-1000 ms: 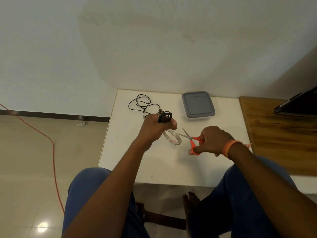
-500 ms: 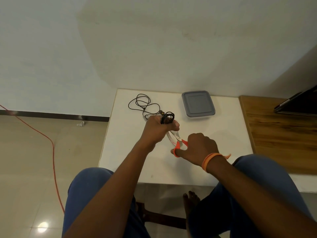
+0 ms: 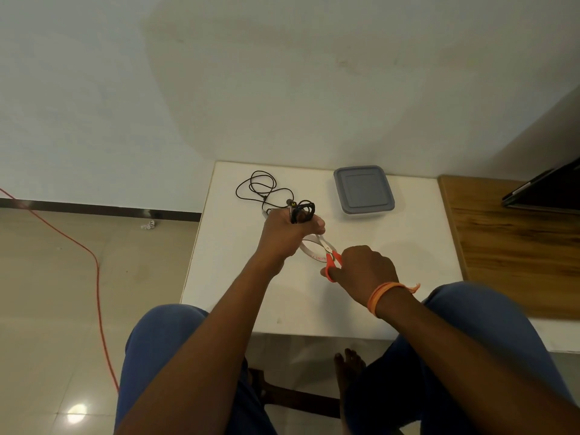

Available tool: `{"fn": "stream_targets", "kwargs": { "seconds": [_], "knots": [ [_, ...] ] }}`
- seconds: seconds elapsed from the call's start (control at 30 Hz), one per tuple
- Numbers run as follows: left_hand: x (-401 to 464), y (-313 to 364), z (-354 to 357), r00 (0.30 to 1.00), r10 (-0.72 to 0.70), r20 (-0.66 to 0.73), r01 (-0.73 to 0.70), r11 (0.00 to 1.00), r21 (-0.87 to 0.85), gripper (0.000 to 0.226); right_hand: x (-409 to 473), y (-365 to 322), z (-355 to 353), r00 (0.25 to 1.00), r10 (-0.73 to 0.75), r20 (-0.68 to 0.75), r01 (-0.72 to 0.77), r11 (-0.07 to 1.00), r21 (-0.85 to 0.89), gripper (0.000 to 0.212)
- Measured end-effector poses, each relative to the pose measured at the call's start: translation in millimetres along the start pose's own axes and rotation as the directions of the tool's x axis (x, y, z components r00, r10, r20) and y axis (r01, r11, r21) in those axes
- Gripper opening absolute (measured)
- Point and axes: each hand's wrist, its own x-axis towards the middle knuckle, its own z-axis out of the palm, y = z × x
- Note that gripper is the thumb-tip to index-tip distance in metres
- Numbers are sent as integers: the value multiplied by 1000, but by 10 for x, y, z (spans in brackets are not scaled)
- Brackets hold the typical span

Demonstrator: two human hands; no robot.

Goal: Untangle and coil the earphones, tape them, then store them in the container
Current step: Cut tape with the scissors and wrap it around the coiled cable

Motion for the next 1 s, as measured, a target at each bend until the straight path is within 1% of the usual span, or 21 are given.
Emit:
{"fn": "stream_targets", "kwargs": {
  "seconds": [0.1,0.2,0.3,0.4,0.57,0.7,0.83,1.0],
  "knots": [
    [7,-5,-2,1000,-6,-24,6,1000,-26,8,29,27,13,1000,13,16,-12,1000,-5,38],
    [18,-17,4,998,-22,-54,19,999,-40,9,59,69,16,998,40,53,-40,999,-4,39],
    [22,-39,25,997,-22,-80,16,997,-72,9,98,123,19,994,72,77,-76,996,56,42],
    [19,-37,53,996,-38,-86,26,991,-129,9,122,170,39,992,98,75,-106,988,111,41],
    [15,-69,104,991,-101,-88,78,970,-230,7,156,213,97,991,113,74,-122,985,122,40],
    [20,-92,126,989,-108,-99,82,969,-233,5,169,255,92,991,108,80,-119,981,152,41],
    [42,-84,94,991,-102,-84,76,960,-270,5,145,276,39,992,71,103,-81,991,104,48],
    [85,-95,40,992,-97,-85,68,954,-293,13,120,253,-11,995,65,74,-70,996,56,55]
  ]
}}
